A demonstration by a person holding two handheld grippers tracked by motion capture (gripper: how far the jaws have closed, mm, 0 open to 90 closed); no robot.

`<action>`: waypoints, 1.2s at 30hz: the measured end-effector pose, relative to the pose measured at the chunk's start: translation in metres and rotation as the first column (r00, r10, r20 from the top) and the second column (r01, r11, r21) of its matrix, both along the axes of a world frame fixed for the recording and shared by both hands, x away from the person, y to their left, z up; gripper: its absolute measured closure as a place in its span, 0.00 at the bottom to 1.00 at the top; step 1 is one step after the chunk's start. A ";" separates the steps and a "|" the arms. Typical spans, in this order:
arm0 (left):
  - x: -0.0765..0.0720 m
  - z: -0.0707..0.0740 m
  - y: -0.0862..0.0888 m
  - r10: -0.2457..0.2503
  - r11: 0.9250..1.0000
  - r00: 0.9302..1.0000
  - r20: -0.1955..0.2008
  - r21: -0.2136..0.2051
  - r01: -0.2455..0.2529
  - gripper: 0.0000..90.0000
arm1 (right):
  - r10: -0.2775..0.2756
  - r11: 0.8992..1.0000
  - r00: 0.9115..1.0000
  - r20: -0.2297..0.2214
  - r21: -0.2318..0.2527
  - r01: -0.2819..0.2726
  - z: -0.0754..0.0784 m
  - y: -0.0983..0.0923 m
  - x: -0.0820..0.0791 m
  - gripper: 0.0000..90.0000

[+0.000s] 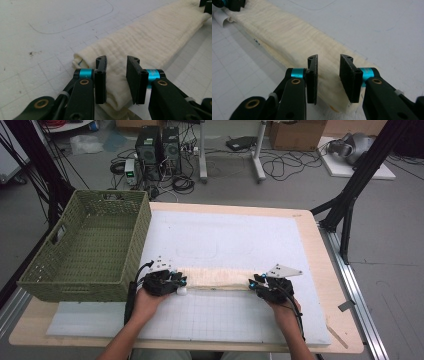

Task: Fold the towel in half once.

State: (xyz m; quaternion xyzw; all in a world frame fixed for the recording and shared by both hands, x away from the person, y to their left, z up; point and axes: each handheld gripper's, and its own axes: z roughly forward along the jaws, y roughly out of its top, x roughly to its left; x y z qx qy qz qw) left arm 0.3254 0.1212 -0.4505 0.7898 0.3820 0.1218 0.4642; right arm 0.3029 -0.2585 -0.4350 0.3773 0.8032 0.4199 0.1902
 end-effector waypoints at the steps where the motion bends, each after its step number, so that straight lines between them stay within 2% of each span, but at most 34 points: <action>1: 0.000 0.000 0.000 -0.001 1.000 1.000 -0.001 0.000 0.001 0.77 | 0.000 1.000 1.000 -0.008 0.003 0.000 -0.002 -0.001 0.000 0.76; 7: 0.000 0.000 0.000 0.002 1.000 1.000 -0.013 0.000 -0.002 0.78 | -0.017 0.999 0.999 -0.049 -0.034 0.016 -0.009 -0.008 -0.002 0.77; 9: 0.000 -0.001 0.000 0.002 1.000 1.000 -0.015 0.001 -0.002 0.78 | -0.019 1.000 0.998 -0.059 -0.022 0.018 -0.011 -0.011 -0.002 0.77; 12: 0.000 -0.001 0.001 0.001 1.000 1.000 -0.017 0.005 -0.001 0.78 | -0.020 0.999 0.999 -0.045 -0.042 0.018 -0.011 -0.014 -0.003 0.77; 16: -0.001 -0.001 0.000 0.000 1.000 1.000 -0.012 0.016 0.000 0.79 | -0.038 0.998 0.998 -0.045 -0.046 0.036 -0.012 -0.021 -0.004 0.74; 20: -0.003 -0.001 0.000 0.001 1.000 1.000 -0.010 0.024 0.000 0.80 | -0.052 0.998 0.997 -0.062 -0.026 0.050 -0.014 -0.027 -0.003 0.70; 24: -0.003 -0.001 0.001 0.001 1.000 1.000 -0.013 0.019 -0.001 0.80 | -0.047 0.997 0.998 -0.041 -0.068 0.044 -0.011 -0.025 -0.004 0.69; 27: -0.004 -0.001 0.001 0.005 1.000 1.000 -0.012 0.016 -0.005 0.80 | -0.056 0.997 0.998 -0.041 -0.060 0.054 -0.010 -0.030 -0.006 0.67; 28: -0.005 0.000 0.002 0.008 1.000 1.000 -0.004 0.022 -0.008 0.80 | -0.058 0.997 0.998 -0.038 -0.057 0.056 -0.010 -0.031 -0.006 0.67; 30: -0.008 0.004 0.005 0.018 1.000 0.999 0.051 0.016 -0.019 0.78 | -0.058 0.997 0.998 -0.029 -0.055 0.057 -0.007 -0.033 -0.009 0.66; 34: -0.010 0.014 0.015 0.062 0.996 0.991 0.119 -0.068 -0.054 0.73 | -0.081 0.996 0.996 0.029 -0.039 0.082 0.001 -0.042 -0.016 0.58; 36: -0.011 0.016 0.018 0.069 0.994 0.989 0.129 -0.093 -0.058 0.66 | -0.107 0.994 0.993 0.051 -0.013 0.107 0.004 -0.049 -0.020 0.53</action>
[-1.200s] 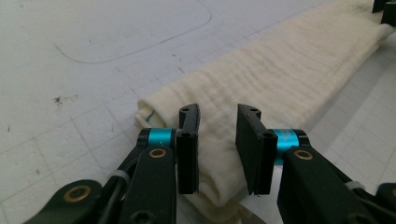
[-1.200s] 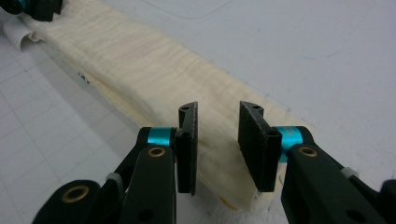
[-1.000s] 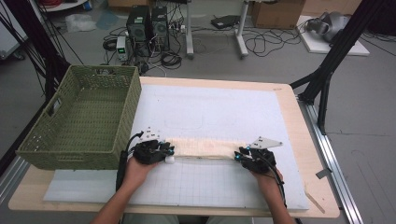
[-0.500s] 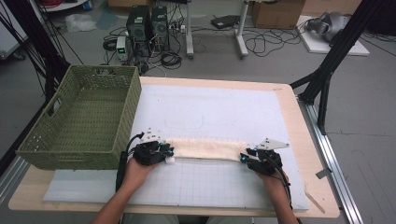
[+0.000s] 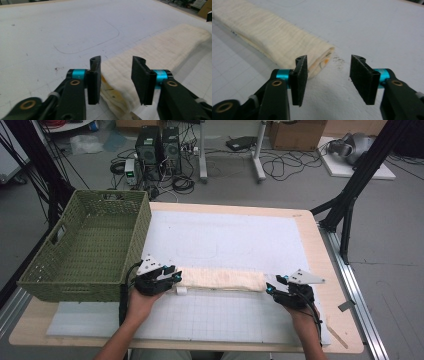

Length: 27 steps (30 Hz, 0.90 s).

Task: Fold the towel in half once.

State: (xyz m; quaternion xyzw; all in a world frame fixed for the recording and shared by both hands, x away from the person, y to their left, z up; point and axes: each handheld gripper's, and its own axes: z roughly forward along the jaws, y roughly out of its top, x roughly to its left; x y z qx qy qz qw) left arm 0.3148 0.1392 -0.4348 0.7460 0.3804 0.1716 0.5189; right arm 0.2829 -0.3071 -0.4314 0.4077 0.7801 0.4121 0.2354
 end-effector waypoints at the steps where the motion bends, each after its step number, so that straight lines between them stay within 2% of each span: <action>1: 0.000 0.001 0.001 0.000 1.000 1.000 0.004 -0.005 0.000 0.62 | -0.015 1.000 1.000 0.012 0.009 0.015 0.002 -0.003 -0.002 0.50; 5: -0.001 0.003 0.003 -0.001 0.999 1.000 0.013 -0.050 0.002 0.49 | -0.058 0.997 0.997 0.056 0.051 0.055 0.008 -0.011 -0.011 0.39; 7: -0.002 0.005 0.003 -0.001 0.997 1.000 0.022 -0.073 0.003 0.43 | -0.075 0.995 0.995 0.063 0.072 0.071 0.011 -0.013 -0.016 0.36; 10: -0.005 0.008 0.004 0.023 0.995 0.999 0.040 -0.098 -0.019 0.32 | -0.087 0.994 0.993 0.074 0.075 0.082 0.014 -0.016 -0.023 0.32; 12: -0.007 0.010 0.004 0.035 0.993 0.997 0.070 -0.112 -0.027 0.24 | -0.090 0.993 0.993 0.080 0.078 0.083 0.016 -0.018 -0.028 0.32; 15: -0.010 0.011 0.004 0.018 0.992 0.995 0.096 -0.128 -0.006 0.20 | -0.098 0.993 0.992 0.083 0.067 0.093 0.016 -0.021 -0.036 0.28; 19: -0.014 0.011 0.002 0.014 0.993 0.994 0.105 -0.122 -0.001 0.20 | -0.134 0.989 0.988 0.077 0.071 0.129 0.013 -0.029 -0.042 0.21; 21: -0.015 0.011 0.002 0.011 0.993 0.994 0.107 -0.118 0.002 0.20 | -0.159 0.985 0.984 0.079 0.076 0.153 0.012 -0.032 -0.041 0.17; 24: -0.014 0.011 0.004 0.008 0.993 0.994 0.105 -0.122 0.005 0.21 | -0.169 0.982 0.982 0.080 0.098 0.161 0.012 -0.034 -0.038 0.14; 27: -0.013 0.010 0.006 0.015 0.993 0.995 0.098 -0.121 -0.003 0.21 | -0.164 0.984 0.983 0.083 0.089 0.156 0.011 -0.034 -0.035 0.14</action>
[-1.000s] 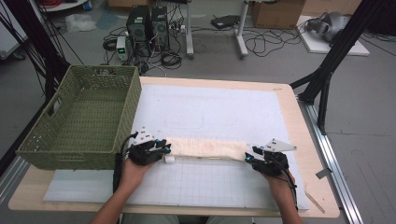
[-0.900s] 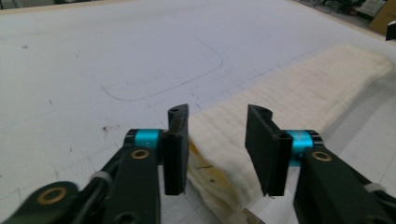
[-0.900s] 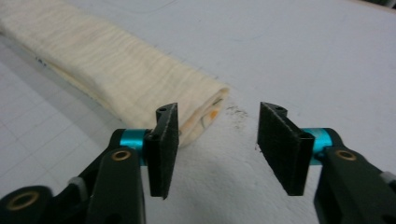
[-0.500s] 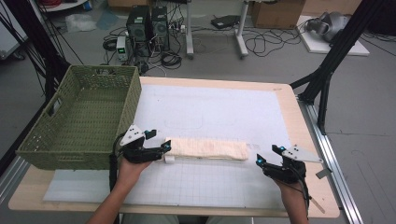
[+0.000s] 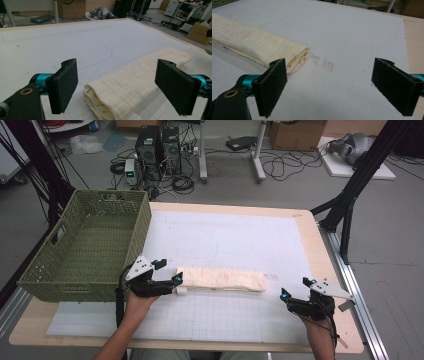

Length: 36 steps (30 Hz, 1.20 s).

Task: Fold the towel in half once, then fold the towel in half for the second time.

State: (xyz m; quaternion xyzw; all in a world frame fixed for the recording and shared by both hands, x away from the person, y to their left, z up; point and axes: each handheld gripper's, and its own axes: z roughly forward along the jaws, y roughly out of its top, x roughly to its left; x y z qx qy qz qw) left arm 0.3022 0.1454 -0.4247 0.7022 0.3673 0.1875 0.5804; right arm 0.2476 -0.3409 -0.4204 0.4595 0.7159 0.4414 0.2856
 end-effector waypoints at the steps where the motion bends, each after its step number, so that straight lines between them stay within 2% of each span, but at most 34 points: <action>1: 0.000 0.000 0.000 0.002 1.000 1.000 -0.001 -0.002 -0.002 0.21 | -0.002 1.000 1.000 -0.001 0.001 0.002 0.000 0.000 0.000 0.13; 12: 0.003 -0.005 0.001 0.017 1.000 0.999 -0.037 0.018 -0.017 0.22 | -0.020 1.000 1.000 -0.001 -0.009 0.020 -0.002 -0.003 0.002 0.13; 19: 0.006 -0.008 0.001 0.023 1.000 0.998 -0.064 0.001 -0.023 0.22 | -0.021 1.000 1.000 -0.006 -0.015 0.021 -0.003 -0.002 0.003 0.13; 22: 0.006 -0.009 0.002 0.031 0.999 0.997 -0.068 0.015 -0.030 0.22 | -0.019 1.000 1.000 -0.009 -0.015 0.018 -0.004 -0.001 0.004 0.13; 28: 0.008 -0.009 0.001 0.061 0.998 0.994 -0.092 0.015 -0.060 0.21 | -0.002 1.000 1.000 -0.009 -0.030 0.002 -0.004 0.002 0.005 0.13; 32: 0.010 -0.011 0.000 0.068 0.997 0.992 -0.109 0.034 -0.064 0.21 | 0.000 1.000 1.000 -0.015 -0.026 0.000 -0.005 0.002 0.004 0.13; 36: 0.014 -0.015 -0.002 0.084 0.996 0.986 -0.142 0.054 -0.077 0.21 | 0.001 1.000 1.000 -0.016 -0.032 -0.002 -0.005 0.002 0.004 0.13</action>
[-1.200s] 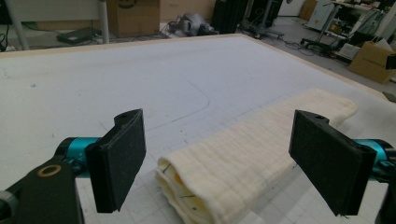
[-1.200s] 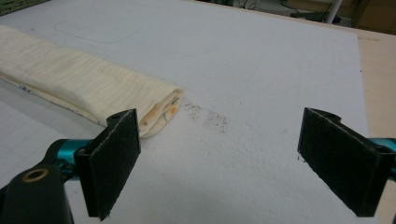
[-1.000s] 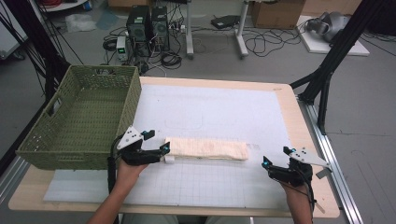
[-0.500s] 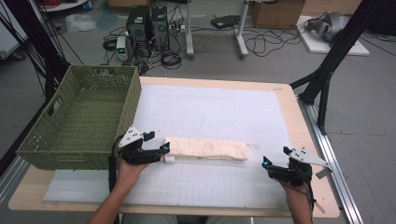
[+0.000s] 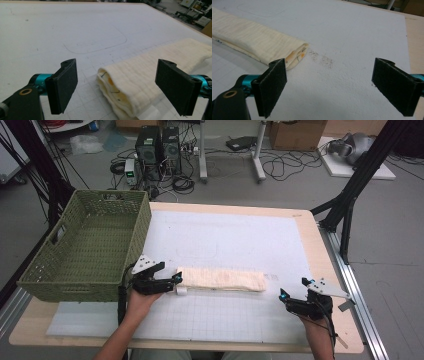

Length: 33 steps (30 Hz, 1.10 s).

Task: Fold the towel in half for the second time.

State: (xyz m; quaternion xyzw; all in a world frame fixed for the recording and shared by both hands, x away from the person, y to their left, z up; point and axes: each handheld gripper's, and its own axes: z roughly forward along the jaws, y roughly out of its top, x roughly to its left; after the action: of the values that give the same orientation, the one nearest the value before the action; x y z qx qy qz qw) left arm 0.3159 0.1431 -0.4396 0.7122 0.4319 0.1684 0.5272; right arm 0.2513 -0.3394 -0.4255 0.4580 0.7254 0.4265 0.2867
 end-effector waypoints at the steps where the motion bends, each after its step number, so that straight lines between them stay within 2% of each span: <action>1: 0.001 -0.001 0.000 -0.001 1.000 1.000 -0.004 0.006 0.001 0.21 | -0.002 1.000 1.000 -0.003 0.004 0.002 0.000 0.000 0.000 0.13; 7: 0.002 -0.003 -0.002 -0.002 1.000 1.000 -0.026 0.021 0.002 0.21 | -0.002 1.000 1.000 -0.009 0.000 0.002 -0.001 0.000 0.000 0.13; 24: 0.003 -0.003 -0.002 -0.023 1.000 0.999 -0.025 0.021 0.024 0.25 | 0.004 1.000 1.000 -0.009 -0.004 -0.004 -0.002 0.000 0.001 0.13; 33: 0.002 -0.004 0.000 -0.030 0.999 0.999 -0.028 0.018 0.030 0.27 | -0.007 1.000 1.000 -0.016 0.013 0.008 -0.003 0.000 0.002 0.13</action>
State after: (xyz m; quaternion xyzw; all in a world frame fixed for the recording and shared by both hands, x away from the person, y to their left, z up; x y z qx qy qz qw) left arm 0.3175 0.1434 -0.4436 0.7257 0.4270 0.1545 0.5168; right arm 0.2532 -0.3397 -0.4284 0.4659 0.7231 0.4266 0.2796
